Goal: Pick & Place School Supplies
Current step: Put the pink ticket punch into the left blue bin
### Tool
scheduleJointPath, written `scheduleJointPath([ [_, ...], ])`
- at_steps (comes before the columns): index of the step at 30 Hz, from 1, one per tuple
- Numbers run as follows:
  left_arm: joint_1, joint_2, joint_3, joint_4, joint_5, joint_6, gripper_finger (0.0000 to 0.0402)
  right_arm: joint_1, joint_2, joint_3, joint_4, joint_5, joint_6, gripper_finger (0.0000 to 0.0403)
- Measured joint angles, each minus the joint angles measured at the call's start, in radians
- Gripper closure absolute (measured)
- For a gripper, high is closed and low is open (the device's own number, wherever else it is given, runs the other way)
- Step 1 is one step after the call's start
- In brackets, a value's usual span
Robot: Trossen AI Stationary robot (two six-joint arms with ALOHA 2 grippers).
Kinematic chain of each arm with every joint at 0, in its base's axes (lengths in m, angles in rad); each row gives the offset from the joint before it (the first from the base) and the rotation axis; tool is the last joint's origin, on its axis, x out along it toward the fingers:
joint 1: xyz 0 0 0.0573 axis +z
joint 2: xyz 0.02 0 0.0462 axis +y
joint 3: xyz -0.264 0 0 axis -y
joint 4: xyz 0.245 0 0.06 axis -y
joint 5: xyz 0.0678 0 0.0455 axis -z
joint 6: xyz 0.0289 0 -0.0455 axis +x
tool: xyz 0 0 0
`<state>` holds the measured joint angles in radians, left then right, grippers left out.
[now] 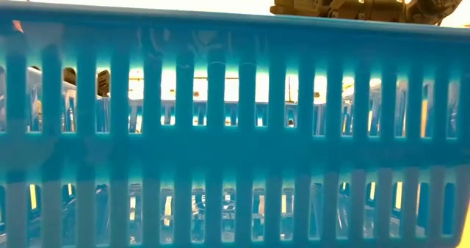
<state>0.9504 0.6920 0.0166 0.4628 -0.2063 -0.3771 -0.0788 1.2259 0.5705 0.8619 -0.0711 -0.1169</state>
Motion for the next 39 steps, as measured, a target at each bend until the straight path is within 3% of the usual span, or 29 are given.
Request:
scheduleJointPath([
  [17, 0.019, 0.093, 0.008, -0.034, -0.029, -0.027, 0.0185, 0.0, 0.0, 0.0, 0.0, 0.0, 0.0, 0.0245],
  [31, -0.01, 0.081, 0.041, -0.102, -0.002, 0.028, 0.0172, 0.0, 0.0, 0.0, 0.0, 0.0, 0.0, 0.0245],
  [39, -0.089, 0.062, 0.041, -0.227, 0.219, 0.02, 0.0172, 0.0, 0.0, 0.0, 0.0, 0.0, 0.0, 0.0245],
])
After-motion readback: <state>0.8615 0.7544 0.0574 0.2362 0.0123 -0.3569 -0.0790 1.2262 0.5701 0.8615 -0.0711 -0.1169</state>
